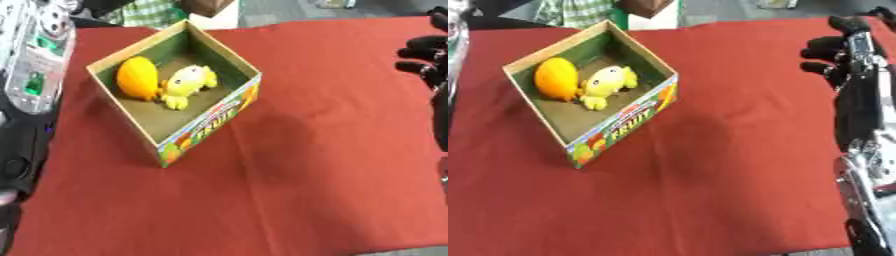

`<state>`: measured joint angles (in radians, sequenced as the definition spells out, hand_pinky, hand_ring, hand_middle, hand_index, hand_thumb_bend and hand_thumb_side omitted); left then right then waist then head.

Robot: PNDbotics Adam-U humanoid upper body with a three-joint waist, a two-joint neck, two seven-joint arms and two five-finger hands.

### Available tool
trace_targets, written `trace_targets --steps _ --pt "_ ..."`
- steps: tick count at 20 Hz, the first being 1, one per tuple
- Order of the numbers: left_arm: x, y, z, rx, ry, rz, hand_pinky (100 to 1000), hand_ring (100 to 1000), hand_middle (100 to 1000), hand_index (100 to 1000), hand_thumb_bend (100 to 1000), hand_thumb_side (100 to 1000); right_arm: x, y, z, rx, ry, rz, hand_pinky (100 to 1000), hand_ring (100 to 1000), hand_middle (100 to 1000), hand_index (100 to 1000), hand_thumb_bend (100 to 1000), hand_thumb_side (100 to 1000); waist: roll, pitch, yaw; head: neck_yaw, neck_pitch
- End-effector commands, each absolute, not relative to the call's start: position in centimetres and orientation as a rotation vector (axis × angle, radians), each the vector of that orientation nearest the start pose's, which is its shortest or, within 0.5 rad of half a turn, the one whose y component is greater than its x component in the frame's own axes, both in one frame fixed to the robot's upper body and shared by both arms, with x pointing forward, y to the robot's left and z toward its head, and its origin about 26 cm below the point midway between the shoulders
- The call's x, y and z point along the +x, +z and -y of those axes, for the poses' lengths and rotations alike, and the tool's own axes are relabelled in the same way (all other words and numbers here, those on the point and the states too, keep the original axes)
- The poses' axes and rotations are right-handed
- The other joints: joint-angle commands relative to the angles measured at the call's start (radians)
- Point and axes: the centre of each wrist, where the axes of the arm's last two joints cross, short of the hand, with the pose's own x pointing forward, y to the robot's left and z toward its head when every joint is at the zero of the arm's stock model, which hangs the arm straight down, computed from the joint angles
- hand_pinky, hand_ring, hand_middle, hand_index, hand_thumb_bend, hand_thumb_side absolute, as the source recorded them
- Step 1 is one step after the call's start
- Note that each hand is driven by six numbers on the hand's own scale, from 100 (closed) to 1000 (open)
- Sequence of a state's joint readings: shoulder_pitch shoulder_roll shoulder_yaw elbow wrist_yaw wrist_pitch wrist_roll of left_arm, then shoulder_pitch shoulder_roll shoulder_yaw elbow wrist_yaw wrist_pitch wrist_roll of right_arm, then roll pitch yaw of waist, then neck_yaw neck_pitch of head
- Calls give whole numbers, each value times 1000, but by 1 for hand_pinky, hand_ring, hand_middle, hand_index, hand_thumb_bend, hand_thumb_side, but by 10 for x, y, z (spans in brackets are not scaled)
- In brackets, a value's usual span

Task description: Pick up objects on the table and place them in the box.

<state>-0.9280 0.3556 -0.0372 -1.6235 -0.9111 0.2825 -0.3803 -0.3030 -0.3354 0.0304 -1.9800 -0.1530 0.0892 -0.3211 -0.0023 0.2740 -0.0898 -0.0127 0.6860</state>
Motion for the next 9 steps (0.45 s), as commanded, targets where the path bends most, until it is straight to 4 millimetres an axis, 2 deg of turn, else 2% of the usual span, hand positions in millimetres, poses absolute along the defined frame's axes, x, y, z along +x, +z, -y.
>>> trace_targets --steps 1,2,3,5,9 --pt "363 357 -229 1154 -816 1984 736 840 838 947 153 973 300 205 257 -178 -35 2222 672 679 599 852 100 867 -2 -22 3 -7 5" --pt "358 358 -234 1160 -789 2010 725 828 822 937 100 968 300 206 257 -180 -36 2225 672 680 600 852 100 869 -2 -21 5 -8 5" --pt "353 358 -239 1164 -767 2034 723 826 821 936 100 968 300 206 257 -181 -37 2228 672 680 601 852 100 869 -2 -21 7 -9 5" --pt "344 353 -245 1164 -735 2074 703 806 807 925 100 906 301 208 258 -185 -42 2237 673 684 604 852 100 875 -3 -20 11 -10 6" --pt "326 337 -252 1130 -658 2128 662 768 778 898 100 864 301 211 259 -184 -57 2269 673 688 609 853 100 884 -5 -18 19 2 7"
